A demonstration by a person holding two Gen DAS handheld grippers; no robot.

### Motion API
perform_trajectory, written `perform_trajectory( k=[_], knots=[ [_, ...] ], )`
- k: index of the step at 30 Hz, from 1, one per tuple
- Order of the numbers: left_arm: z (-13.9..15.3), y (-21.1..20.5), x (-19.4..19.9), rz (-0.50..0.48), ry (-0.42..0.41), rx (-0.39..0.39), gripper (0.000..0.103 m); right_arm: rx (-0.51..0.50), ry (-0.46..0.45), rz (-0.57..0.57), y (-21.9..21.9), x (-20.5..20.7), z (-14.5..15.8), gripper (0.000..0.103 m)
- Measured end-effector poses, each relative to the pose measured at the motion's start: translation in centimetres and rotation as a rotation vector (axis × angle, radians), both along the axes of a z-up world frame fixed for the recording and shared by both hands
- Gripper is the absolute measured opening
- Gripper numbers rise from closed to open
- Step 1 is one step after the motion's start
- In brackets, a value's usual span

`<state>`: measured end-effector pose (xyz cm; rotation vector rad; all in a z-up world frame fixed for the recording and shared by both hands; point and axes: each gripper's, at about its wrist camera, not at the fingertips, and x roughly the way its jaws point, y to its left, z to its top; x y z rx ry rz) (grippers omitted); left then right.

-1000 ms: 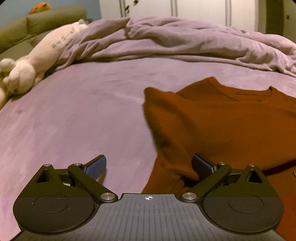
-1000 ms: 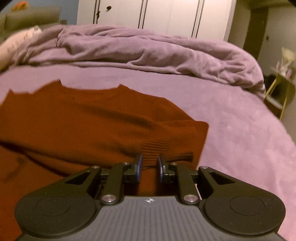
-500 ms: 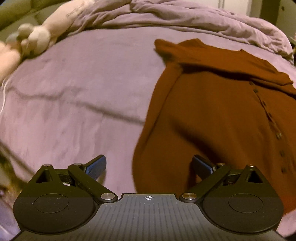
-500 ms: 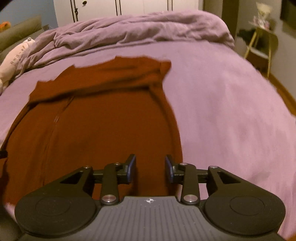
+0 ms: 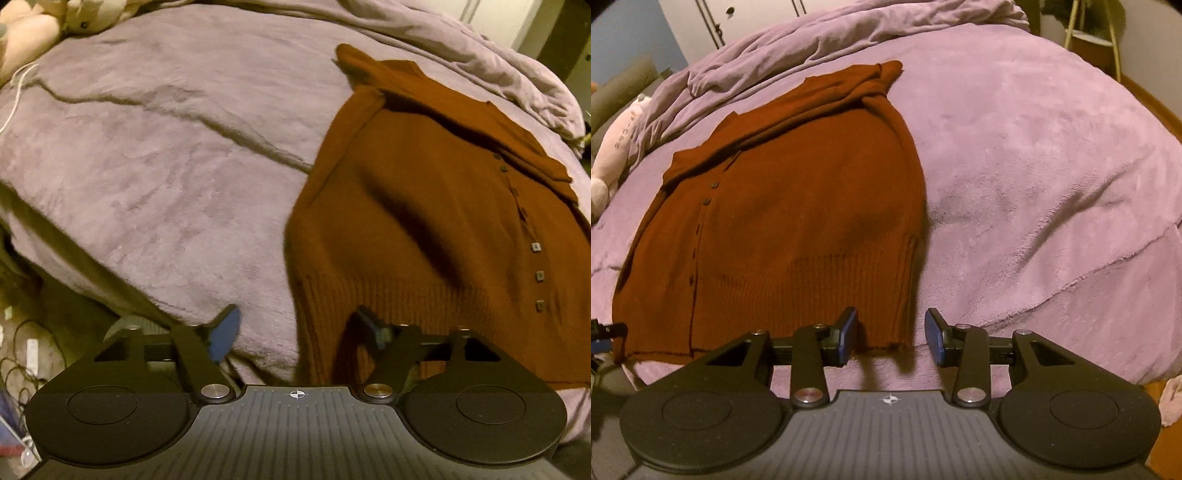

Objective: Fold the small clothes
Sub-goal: 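Grasp the ribbed hem of the cardigan with the left gripper, then lift the hem and fold it toward the collar with the left gripper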

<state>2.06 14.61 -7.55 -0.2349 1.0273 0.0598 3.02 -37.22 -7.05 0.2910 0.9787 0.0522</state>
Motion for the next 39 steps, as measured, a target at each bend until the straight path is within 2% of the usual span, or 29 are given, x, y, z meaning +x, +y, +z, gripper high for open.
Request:
perform_trajectory(
  k=[2, 5, 6, 7, 8, 10, 12, 17, 20, 22, 24, 29, 31, 36, 39],
  knots=[
    [-0.2, -0.1, -0.1, -0.02, 0.004, 0.008, 0.064, 0.01, 0.001, 0.005, 0.2, 0.4, -0.1, 0.039],
    [-0.1, -0.2, -0.2, -0.043, 0.003, 0.005, 0.054, 0.029, 0.017, 0.004, 0.0, 0.8, -0.6, 0.038],
    [0.0, -0.2, -0.2, -0.051, 0.005, 0.005, 0.046, 0.031, 0.018, 0.001, 0.0, 0.9, -0.6, 0.034],
    [0.1, -0.2, -0.3, -0.062, 0.006, 0.004, 0.038, 0.03, 0.014, 0.008, 0.1, 0.8, -0.5, 0.022],
    [0.2, -0.3, -0.4, -0.07, 0.006, 0.004, 0.033, 0.031, 0.007, 0.024, 0.2, 0.8, -0.4, 0.017],
    [0.3, -0.2, -0.4, -0.082, 0.011, -0.003, 0.017, 0.031, 0.001, 0.041, 0.4, 0.7, -0.2, 0.012],
    [0.3, 0.1, -0.4, -0.091, 0.014, -0.045, 0.011, 0.022, -0.006, 0.052, 0.6, 0.6, -0.1, 0.01],
    [0.0, 0.4, 0.0, -0.089, 0.024, -0.083, 0.012, 0.058, 0.017, 0.043, 0.2, 1.0, -0.5, 0.01],
    [-0.2, 1.0, 0.2, -0.095, 0.036, -0.13, 0.023, 0.087, 0.032, 0.029, -0.3, 1.1, -0.8, 0.01],
    [-0.2, 1.1, 0.3, -0.119, 0.041, -0.154, 0.035, 0.106, 0.035, 0.024, -0.4, 1.1, -0.8, 0.011],
    [-0.3, 0.8, 0.3, -0.133, 0.043, -0.152, 0.036, 0.119, 0.039, 0.02, -0.5, 1.2, -0.8, 0.011],
    [-0.5, 0.3, 0.1, -0.153, 0.046, -0.144, 0.03, 0.135, 0.045, 0.008, -0.5, 1.3, -0.9, 0.011],
    [-0.6, 0.5, 0.3, -0.145, 0.06, -0.157, 0.013, 0.138, 0.046, 0.008, -0.5, 1.4, -0.9, 0.011],
    [-0.3, 0.4, 0.6, -0.179, 0.07, -0.16, 0.009, 0.109, 0.052, 0.023, -0.2, 1.8, -0.8, 0.01],
    [0.7, 0.5, 0.9, -0.194, 0.063, -0.203, 0.008, 0.107, 0.052, 0.04, -0.1, 2.1, -0.5, 0.005]
  ],
)
